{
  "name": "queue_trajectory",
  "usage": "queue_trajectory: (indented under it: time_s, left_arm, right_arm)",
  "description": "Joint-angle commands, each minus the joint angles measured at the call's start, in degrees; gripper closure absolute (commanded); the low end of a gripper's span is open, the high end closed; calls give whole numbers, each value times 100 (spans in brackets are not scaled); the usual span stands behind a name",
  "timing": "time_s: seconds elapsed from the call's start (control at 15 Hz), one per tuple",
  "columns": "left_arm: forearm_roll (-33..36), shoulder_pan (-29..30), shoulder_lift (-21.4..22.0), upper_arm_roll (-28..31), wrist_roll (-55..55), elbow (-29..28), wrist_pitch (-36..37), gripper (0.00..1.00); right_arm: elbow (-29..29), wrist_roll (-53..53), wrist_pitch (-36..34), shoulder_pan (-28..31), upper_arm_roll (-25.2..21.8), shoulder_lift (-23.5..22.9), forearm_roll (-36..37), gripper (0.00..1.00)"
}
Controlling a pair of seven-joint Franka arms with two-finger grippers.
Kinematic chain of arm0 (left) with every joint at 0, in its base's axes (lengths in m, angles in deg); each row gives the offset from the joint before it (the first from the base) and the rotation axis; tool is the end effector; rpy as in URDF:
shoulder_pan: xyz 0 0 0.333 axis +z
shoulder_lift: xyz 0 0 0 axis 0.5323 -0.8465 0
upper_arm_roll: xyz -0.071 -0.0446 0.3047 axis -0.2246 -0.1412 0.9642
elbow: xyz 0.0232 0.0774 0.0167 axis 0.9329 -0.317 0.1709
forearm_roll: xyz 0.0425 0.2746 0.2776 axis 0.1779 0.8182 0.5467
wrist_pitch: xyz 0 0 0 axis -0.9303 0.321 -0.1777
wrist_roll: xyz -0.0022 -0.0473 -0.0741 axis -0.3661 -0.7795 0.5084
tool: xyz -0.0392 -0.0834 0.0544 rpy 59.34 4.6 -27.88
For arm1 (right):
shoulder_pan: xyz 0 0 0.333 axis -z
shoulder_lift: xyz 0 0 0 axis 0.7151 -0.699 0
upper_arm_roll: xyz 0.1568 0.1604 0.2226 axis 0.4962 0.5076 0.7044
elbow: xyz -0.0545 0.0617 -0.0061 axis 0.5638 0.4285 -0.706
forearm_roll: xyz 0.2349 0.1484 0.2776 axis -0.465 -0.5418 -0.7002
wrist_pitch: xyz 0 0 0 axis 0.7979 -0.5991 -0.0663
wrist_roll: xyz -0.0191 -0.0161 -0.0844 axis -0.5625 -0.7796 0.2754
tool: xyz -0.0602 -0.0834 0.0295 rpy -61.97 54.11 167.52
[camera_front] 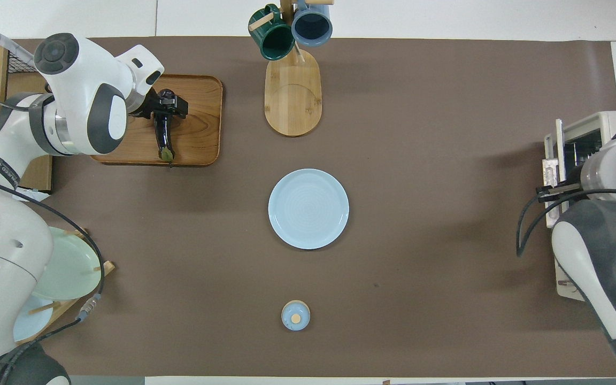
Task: Put eggplant into oven
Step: 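Grasp the eggplant with the left gripper while the right gripper pulls the door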
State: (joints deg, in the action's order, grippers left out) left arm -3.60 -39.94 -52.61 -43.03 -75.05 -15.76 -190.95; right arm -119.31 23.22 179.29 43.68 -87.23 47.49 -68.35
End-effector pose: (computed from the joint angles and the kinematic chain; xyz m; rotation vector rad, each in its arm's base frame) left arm 0.7132 -0.1304 0.3081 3.0371 -0.1452 0.1153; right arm 0.5305 -0.0184 0.4252 3.0193 0.2107 -0.0366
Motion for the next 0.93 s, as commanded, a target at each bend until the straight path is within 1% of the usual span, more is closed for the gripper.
queue_trajectory:
  time_s: [0.0,0.13,0.2,0.33,0.4,0.53,0.6,0.73,0.87]
  left_arm:
    - [-15,-40,198,57,19,-114,225,100]
    - [-76,-14,232,65,11,53,400,100]
    - [-93,4,389,48,-24,106,654,100]
    - [-277,-22,846,56,-138,28,1041,100]
    - [-339,-39,1066,57,-322,10,1348,100]
    - [-383,-127,1435,30,-595,1,1911,100]
    - [-410,-319,1585,30,-822,-25,2087,100]
    - [-436,-670,1805,30,-1349,-200,2125,100]
    - [-436,-1084,1868,30,-1894,-271,2081,100]
  right_arm:
    - [-80,3,732,74,-43,-472,24,100]
    - [-378,20,1249,56,-43,-508,15,100]
    - [-510,73,1435,30,-43,-517,15,100]
    - [-669,161,1707,30,-43,-639,15,100]
    - [-722,161,1822,30,-43,-675,15,100]
    - [-766,170,1858,21,-43,-728,15,100]
    - [-766,179,1867,12,-43,-754,15,100]
    - [-766,179,1867,3,-43,-807,6,100]
    - [-766,179,1867,-5,-43,-807,-142,100]
